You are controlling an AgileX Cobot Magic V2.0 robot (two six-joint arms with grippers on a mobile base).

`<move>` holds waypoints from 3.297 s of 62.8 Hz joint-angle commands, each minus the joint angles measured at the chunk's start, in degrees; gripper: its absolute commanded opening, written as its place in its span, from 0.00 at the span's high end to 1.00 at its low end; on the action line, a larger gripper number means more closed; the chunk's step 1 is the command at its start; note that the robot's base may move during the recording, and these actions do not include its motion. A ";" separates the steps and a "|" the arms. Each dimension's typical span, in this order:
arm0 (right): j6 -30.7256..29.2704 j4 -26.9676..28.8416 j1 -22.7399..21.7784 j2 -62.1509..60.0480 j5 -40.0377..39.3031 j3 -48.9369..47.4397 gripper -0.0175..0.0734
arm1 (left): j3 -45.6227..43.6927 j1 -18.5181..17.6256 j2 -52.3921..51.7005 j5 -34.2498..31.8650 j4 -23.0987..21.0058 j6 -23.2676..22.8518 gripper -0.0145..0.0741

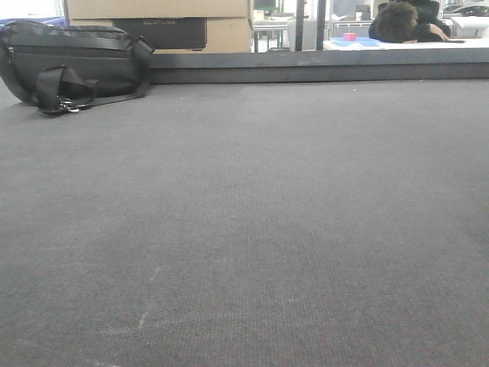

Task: Grab block from conveyor and place in blue bin
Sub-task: 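Close the left gripper on the green block, the right on the blue block, then lift both held blocks up off the grey belt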

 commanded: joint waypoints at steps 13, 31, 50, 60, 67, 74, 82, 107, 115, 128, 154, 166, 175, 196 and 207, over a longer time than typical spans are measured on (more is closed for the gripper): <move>0.01 -0.18 0.08 18.88 14.91 -8.40 0.99 | -3.60 -0.36 10.83 1.10 -0.40 -0.16 0.96; 0.01 -0.77 0.08 27.69 12.31 -10.91 0.95 | -3.60 -0.36 14.00 1.58 -2.06 -0.16 0.96; 0.01 -2.36 0.08 33.39 8.67 -10.91 0.35 | -3.60 -0.36 14.01 1.58 -3.12 -0.16 0.96; 0.01 -3.20 0.08 39.38 5.89 -10.42 0.35 | -3.60 -0.36 14.01 1.58 -3.27 -0.16 0.96; 0.01 -3.20 0.08 43.32 3.87 -10.17 0.42 | -3.60 -0.36 14.01 1.58 -3.27 -0.16 0.96; 0.01 -3.20 0.08 45.34 3.13 -10.17 0.54 | -3.60 -0.36 14.01 2.45 -3.39 -1.84 0.96; 0.01 -3.20 0.08 44.72 4.32 -10.55 0.83 | -3.70 0.77 14.01 5.85 -3.39 -7.50 0.96; 0.01 -0.83 0.08 36.31 8.63 -12.24 0.99 | -11.63 14.74 20.25 18.81 -6.92 17.55 0.96; 0.01 2.93 0.08 35.77 7.68 -12.24 0.99 | -11.76 14.91 23.50 12.28 -5.95 17.55 0.96; 0.01 4.47 0.08 35.77 5.98 -12.24 0.99 | -11.76 14.91 29.37 8.82 -0.65 17.66 0.88; 0.01 4.60 0.08 35.77 0.95 -12.24 0.99 | -10.52 14.91 41.21 3.83 -2.34 17.66 0.32; 0.01 4.60 0.08 35.87 -0.19 -12.24 0.99 | -10.52 14.52 44.64 3.22 -2.34 17.66 0.40; 0.01 4.60 0.08 35.87 -0.19 -12.24 0.99 | -10.52 13.31 44.90 2.73 -1.69 17.66 0.57; -0.12 5.74 0.08 31.84 3.72 -19.07 0.99 | -15.09 12.93 43.49 4.63 -2.07 17.66 0.96; -3.41 5.92 0.08 24.15 -0.85 -21.06 0.99 | -16.88 12.93 36.76 4.43 -6.97 17.66 0.96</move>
